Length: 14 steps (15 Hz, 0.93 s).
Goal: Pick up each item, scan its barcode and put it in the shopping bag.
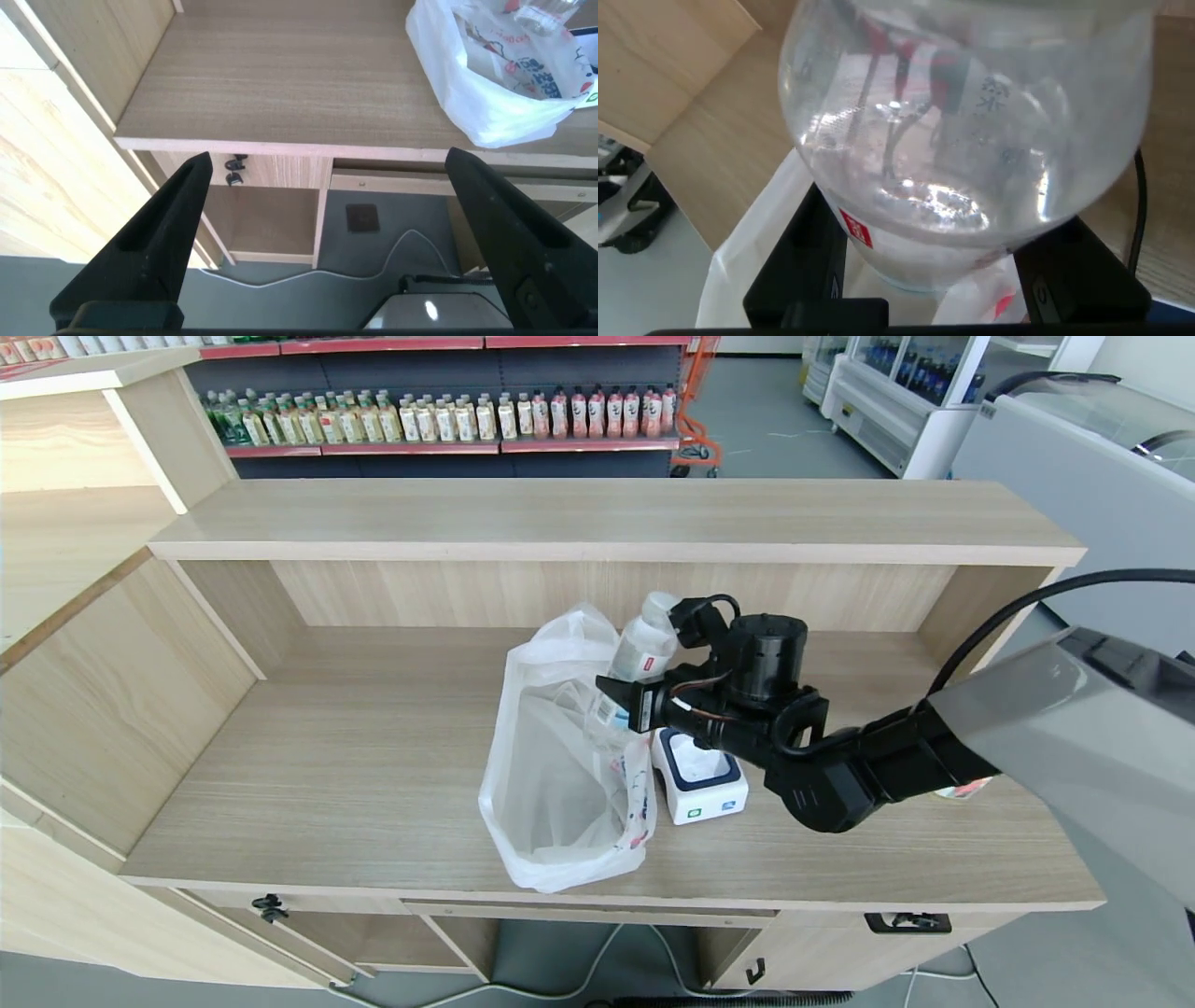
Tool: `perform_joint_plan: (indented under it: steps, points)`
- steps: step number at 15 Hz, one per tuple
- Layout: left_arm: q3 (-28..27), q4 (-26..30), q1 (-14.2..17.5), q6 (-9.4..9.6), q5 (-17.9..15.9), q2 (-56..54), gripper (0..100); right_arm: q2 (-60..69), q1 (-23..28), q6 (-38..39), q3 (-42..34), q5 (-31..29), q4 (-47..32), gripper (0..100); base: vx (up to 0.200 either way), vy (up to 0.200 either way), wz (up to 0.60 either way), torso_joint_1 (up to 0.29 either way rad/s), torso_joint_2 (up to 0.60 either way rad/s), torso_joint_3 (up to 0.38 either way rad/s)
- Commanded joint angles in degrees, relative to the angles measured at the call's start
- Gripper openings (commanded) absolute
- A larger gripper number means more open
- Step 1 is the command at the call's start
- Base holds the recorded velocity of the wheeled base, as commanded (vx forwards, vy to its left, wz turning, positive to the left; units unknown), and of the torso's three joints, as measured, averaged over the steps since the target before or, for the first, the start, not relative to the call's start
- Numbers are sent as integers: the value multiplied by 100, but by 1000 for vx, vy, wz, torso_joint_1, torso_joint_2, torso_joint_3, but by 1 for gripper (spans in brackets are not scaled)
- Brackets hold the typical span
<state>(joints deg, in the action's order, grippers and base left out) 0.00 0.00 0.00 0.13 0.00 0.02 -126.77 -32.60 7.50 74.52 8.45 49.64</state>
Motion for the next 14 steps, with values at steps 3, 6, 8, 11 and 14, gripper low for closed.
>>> perform_joint_plan:
  steps: [3, 6, 8, 11, 14]
  points:
    - [0, 0, 0, 4, 0, -2, 100, -366, -45, -91, 98, -19, 55, 0, 0, 0, 0, 0, 0, 0]
    - [0, 0, 0, 4, 0, -2, 100, -735, -45, -328, 115, -10, 432, 0, 0, 0, 0, 0, 0, 0]
    - [0, 0, 0, 4, 0, -2, 100, -885, -45, -442, 89, -19, 476, 0, 0, 0, 0, 0, 0, 0]
    - [0, 0, 0, 13, 0, -2, 100, -1087, -1, -671, 150, -19, 494, 0, 0, 0, 0, 0, 0, 0]
    - [-9, -9, 0, 22, 0, -2, 100, -1324, -1, -1031, 221, -19, 635, 0, 0, 0, 0, 0, 0, 0]
